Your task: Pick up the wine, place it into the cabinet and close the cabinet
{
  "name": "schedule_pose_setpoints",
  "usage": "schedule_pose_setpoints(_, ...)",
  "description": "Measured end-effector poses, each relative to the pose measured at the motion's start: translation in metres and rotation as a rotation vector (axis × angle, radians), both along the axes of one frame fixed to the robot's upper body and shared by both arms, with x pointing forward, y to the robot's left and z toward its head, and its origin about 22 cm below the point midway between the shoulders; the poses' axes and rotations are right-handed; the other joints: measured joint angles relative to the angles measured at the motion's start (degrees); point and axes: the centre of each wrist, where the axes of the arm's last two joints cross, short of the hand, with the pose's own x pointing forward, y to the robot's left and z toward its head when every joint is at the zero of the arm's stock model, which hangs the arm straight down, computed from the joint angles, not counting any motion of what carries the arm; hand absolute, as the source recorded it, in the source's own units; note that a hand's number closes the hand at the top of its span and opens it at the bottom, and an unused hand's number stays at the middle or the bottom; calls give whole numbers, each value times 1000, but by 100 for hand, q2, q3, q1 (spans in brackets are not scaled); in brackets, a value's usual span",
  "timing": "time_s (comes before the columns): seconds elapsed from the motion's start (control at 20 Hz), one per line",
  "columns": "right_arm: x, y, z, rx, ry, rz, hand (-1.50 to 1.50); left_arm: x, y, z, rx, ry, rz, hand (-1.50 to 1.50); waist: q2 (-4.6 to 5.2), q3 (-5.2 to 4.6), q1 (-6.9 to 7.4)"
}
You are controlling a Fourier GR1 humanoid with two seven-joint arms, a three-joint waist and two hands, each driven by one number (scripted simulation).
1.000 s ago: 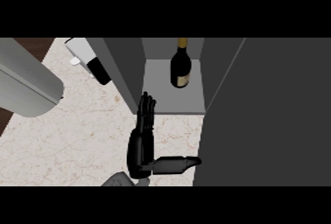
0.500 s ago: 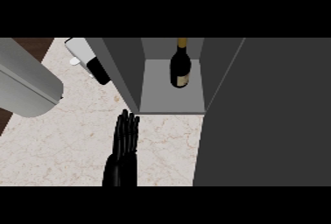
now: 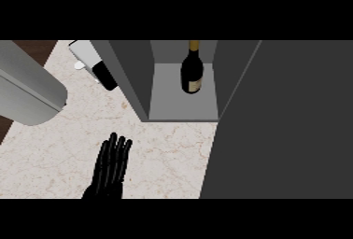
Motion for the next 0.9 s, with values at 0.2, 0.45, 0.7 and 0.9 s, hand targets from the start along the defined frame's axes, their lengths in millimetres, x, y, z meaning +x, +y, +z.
schedule_pose_setpoints(0.2, -3, 3, -2, -14, 15, 40, 150, -5, 23, 12, 15, -5, -11, -150, -3, -1, -7)
schedule_pose_setpoints(0.45, -9, 15, -12, 27, 105, 111, 150, -8, 48, 20, 12, -14, 5, -150, -6, -2, 1)
schedule_pose_setpoints(0.7, -19, 29, -19, 55, 196, 191, 150, -6, 78, 27, 9, -29, 33, -150, -11, -4, 1)
schedule_pose_setpoints(0.9, -25, 44, -19, 28, 196, 315, 150, -3, 95, 38, 4, -42, 68, -150, -14, -3, 3)
